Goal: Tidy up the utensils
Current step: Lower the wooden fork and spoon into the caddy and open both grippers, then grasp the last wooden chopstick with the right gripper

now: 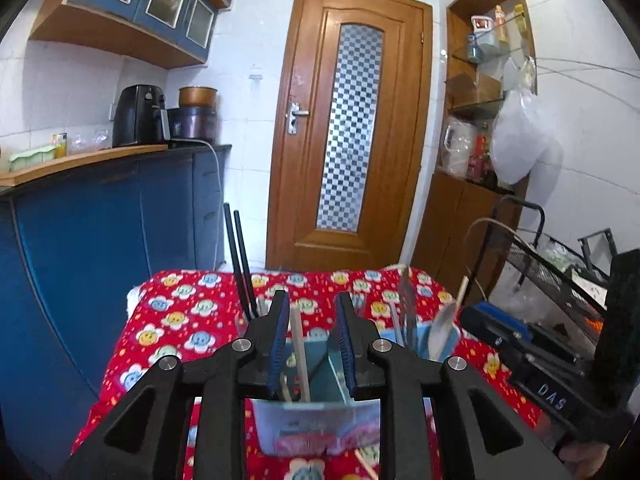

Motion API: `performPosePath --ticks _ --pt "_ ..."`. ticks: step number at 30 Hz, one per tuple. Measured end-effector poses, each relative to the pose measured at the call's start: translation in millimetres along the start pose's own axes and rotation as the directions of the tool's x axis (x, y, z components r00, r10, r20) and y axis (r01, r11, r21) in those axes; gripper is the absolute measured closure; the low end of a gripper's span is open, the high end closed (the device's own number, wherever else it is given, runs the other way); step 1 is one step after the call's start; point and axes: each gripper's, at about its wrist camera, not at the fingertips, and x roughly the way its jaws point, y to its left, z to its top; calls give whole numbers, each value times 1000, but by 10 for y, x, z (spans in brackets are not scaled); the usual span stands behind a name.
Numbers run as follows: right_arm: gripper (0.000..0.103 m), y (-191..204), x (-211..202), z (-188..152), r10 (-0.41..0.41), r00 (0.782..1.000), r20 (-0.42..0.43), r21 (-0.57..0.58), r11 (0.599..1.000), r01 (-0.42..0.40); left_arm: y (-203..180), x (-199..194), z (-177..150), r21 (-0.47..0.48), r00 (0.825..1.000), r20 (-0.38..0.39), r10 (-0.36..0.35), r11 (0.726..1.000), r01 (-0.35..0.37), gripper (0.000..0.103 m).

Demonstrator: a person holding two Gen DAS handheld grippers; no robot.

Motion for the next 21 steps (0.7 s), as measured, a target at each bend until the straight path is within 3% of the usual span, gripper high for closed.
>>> performPosePath --ticks 6,13,21 --pt "74 118 -215 -53 -5 996 -94 -9 1000 5 33 -177 -92 5 995 -98 30 1000 -29 78" --pt "74 261 -373 -212 -22 975 -219 -44 999 13 157 -359 -320 -12 978 -200 52 998 -56 78" --pt "74 463 -355 -522 -7 919 -393 -64 998 -20 275 -482 -651 -30 958 -276 76 996 -87 78"
